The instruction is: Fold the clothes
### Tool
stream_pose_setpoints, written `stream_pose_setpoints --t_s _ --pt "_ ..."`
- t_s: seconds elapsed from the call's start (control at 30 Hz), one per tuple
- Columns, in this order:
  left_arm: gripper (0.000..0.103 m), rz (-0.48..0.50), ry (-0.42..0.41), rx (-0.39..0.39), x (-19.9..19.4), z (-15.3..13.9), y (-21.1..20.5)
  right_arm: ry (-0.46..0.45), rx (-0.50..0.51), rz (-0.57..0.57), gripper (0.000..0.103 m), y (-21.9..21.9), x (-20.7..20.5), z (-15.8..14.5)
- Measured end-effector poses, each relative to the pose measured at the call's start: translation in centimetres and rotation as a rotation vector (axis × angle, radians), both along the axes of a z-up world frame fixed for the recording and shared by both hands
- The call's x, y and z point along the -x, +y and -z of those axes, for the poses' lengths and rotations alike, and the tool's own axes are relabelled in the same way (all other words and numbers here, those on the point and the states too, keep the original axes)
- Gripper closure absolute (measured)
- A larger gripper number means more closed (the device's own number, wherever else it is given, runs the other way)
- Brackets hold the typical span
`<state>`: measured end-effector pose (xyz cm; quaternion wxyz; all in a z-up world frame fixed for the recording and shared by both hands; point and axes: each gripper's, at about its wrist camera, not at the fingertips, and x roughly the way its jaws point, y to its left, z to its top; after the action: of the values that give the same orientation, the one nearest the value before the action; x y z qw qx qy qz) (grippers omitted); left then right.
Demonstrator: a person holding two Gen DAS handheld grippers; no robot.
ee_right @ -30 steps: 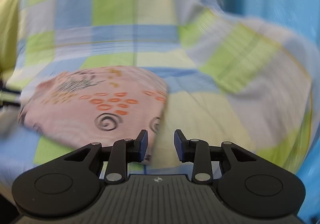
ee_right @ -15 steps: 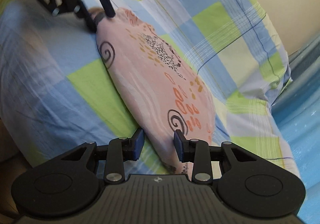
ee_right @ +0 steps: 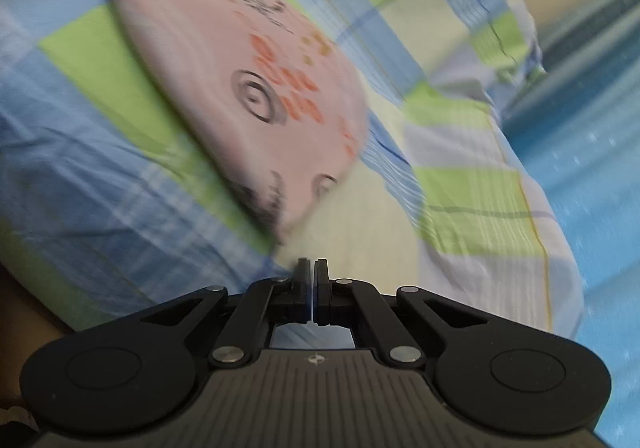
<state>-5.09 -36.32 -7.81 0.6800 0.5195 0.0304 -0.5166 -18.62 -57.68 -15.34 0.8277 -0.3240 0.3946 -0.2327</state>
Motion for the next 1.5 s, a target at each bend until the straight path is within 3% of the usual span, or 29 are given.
stream_pose_setpoints --t_s 0.03,0.17,0.27,0.37,0.5,0.63,0.73,0.83,0.97,1.1,1.23,1.33,1.4,1.5 --pt "0.080 -0.017 0.009 0.005 -0.3 -0.3 0.6 -0.040 -0.005 0.009 0.103 0.0 0.4 -0.7" --pt "0.080 -0.103 0.061 0.080 -2.0 -2.1 1.9 -0.210 -0.108 -0.058 0.084 1.3 0.7 -3.7" --pt "0.080 -0.135 0.129 0.163 -2.8 -3.4 0.8 -0.283 -0.249 -0.149 0.082 2.6 -1.0 -5.4" --pt "0.080 -0.132 0.236 0.222 -3.1 -3.8 -1.6 -0.294 -0.379 -0.213 0.082 3.6 -3.6 -6.0" --pt "0.080 -0.127 0.266 0.190 -3.5 -1.8 -4.2 -0.244 -0.491 -0.259 0.083 3.6 -6.1 -5.3" --pt "0.081 -0.180 0.225 0.186 -4.9 -0.5 -3.0 -0.185 -0.397 -0.150 0.083 1.3 -5.9 -3.6" --pt "0.081 -0.230 0.231 0.183 -6.1 -1.2 -1.8 -0.236 -0.429 -0.005 0.083 -1.4 -4.8 -4.2" --pt "0.081 -0.247 0.208 0.198 -6.5 -2.4 -1.9 -0.314 -0.463 0.022 0.083 -2.0 -4.2 -5.4" --pt "0.081 -0.225 0.280 0.261 -6.4 -3.9 -4.7 -0.341 -0.494 -0.038 0.083 -1.3 -6.2 -6.0" --pt "0.081 -0.208 0.430 0.291 -6.6 -3.9 -9.0 -0.320 -0.523 -0.091 0.083 -1.3 -9.7 -5.9" --pt "0.081 -0.220 0.482 0.252 -7.5 -2.3 -12.1 -0.244 -0.532 -0.123 0.083 -1.9 -12.6 -4.8" --pt "0.073 -0.227 0.453 0.253 -8.7 -1.4 -12.2 -0.231 -0.478 -0.112 0.085 -2.6 -13.0 -4.3" --pt "0.065 -0.245 0.494 0.270 -10.0 -1.4 -11.8 -0.265 -0.487 -0.064 0.086 -3.9 -12.8 -4.6" --pt "0.064 -0.270 0.562 0.297 -11.4 -1.5 -11.1 -0.305 -0.515 0.014 0.086 -6.0 -12.0 -5.1"
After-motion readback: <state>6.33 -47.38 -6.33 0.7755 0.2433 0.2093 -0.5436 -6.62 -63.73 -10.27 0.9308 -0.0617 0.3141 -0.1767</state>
